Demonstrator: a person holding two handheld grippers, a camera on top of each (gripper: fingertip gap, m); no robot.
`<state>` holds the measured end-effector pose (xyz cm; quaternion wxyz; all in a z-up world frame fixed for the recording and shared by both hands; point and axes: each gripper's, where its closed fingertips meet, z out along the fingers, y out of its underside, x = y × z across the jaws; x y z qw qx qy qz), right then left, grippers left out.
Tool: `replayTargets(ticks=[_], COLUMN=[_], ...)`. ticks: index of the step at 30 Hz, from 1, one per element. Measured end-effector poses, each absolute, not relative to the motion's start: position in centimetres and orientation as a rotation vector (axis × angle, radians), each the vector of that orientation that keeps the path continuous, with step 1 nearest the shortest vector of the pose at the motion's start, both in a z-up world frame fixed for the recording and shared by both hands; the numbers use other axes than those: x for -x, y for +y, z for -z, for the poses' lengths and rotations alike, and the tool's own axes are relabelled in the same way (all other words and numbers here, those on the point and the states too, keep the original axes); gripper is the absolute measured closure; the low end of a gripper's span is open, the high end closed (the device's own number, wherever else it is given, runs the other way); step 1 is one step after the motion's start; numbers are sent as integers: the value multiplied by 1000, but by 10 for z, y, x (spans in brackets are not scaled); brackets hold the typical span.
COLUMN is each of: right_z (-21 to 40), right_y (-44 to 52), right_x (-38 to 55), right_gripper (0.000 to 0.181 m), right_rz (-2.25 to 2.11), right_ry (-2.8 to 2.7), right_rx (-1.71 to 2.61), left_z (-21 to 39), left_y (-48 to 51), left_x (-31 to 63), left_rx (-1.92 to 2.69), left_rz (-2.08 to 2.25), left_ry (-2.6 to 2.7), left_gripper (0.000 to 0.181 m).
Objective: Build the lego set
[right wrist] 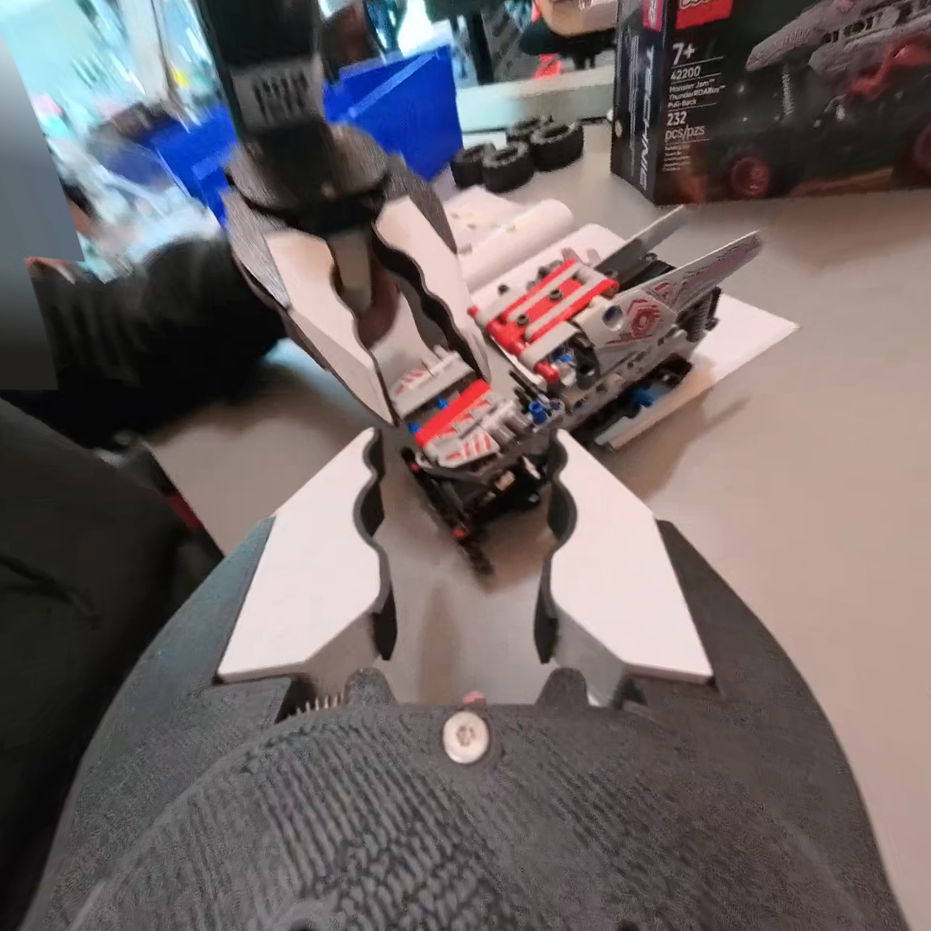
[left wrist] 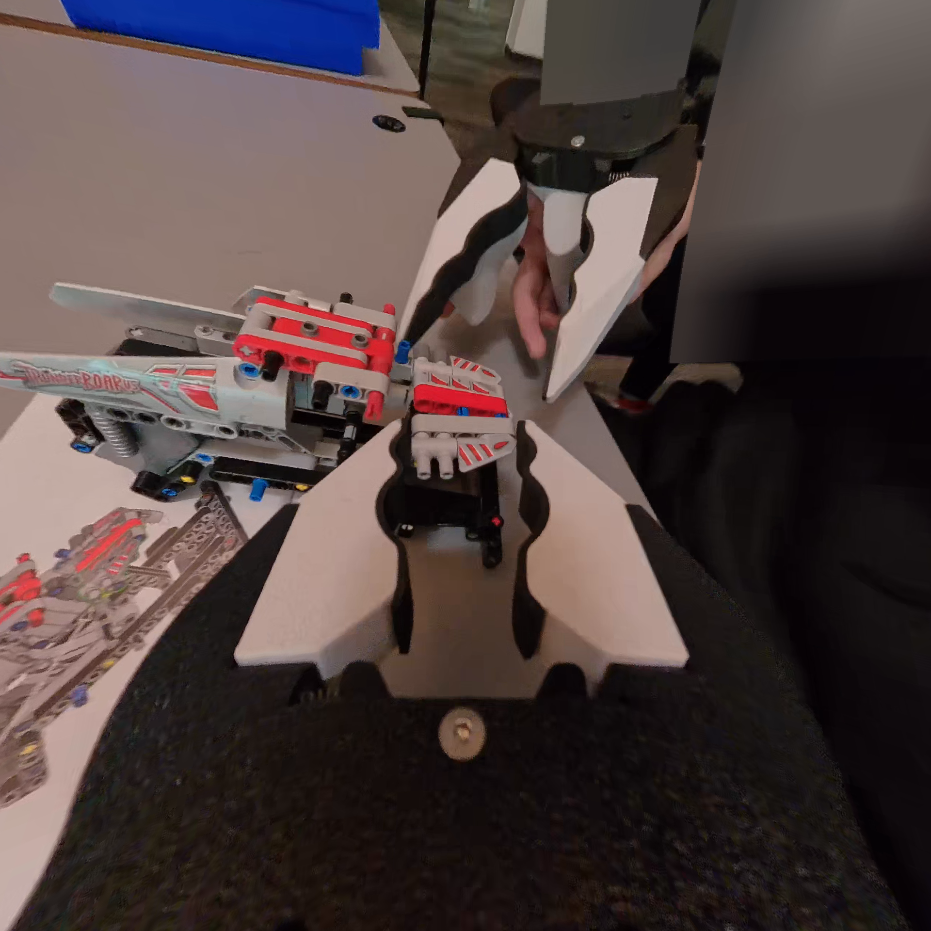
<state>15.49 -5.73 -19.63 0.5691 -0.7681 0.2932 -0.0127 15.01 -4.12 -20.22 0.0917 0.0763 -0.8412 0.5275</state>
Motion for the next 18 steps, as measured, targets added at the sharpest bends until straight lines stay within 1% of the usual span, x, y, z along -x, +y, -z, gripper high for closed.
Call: replayTargets(ticks=[1,3,5,18], right_z=[193,190,188,210], right_y=[-55,-54,-55,-48], right_x=[-155,-160,-163,-167], right_gripper=[121,117,118,112], right_rz=[-21,-59,-69,-61], right_ry=[728,798,853,993], right_rx=[1760,1714,1675,1778], left_z=[201,201,201,204], left_y=[-42,-42,-43,-52], left_x=[-150,-150,-150,-149], left_rx=[-239,-210,-169,59], left_rz=[-1576,-1604,-1632,-1745], left_ry=[-2466,-2454,-2463,-2648], left_gripper=[142,142,142,142])
